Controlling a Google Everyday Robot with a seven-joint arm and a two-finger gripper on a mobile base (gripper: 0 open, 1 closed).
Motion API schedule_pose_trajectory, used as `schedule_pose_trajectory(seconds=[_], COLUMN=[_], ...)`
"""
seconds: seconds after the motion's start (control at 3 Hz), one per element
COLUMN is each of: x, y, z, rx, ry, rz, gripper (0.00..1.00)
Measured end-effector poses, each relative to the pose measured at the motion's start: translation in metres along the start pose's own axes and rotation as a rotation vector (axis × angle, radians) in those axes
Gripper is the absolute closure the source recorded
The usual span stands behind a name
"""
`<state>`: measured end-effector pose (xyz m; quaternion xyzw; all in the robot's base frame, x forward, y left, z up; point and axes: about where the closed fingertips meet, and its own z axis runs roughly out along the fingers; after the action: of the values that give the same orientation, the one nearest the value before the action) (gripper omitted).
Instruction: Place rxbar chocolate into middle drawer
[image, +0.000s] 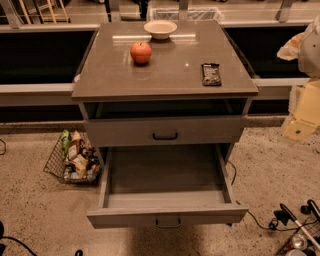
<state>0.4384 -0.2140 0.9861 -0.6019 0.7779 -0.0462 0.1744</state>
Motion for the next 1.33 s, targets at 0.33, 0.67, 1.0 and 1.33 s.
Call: schedule_pose_trajectory(seconds=[0.33,0.67,1.0,1.33], x=[0.0,-0.01,-0.01,-0.011], y=[0.0,-0.016,-0.016,-0.059], z=[0.0,0.011,0.011,0.032], rx=[0.0,0.007,0.007,0.043], ry=[0.0,-0.056,-0.056,-0.113], rz=[0.0,0.03,0.03,0.127], gripper=[0.0,0.0,0.0,0.0])
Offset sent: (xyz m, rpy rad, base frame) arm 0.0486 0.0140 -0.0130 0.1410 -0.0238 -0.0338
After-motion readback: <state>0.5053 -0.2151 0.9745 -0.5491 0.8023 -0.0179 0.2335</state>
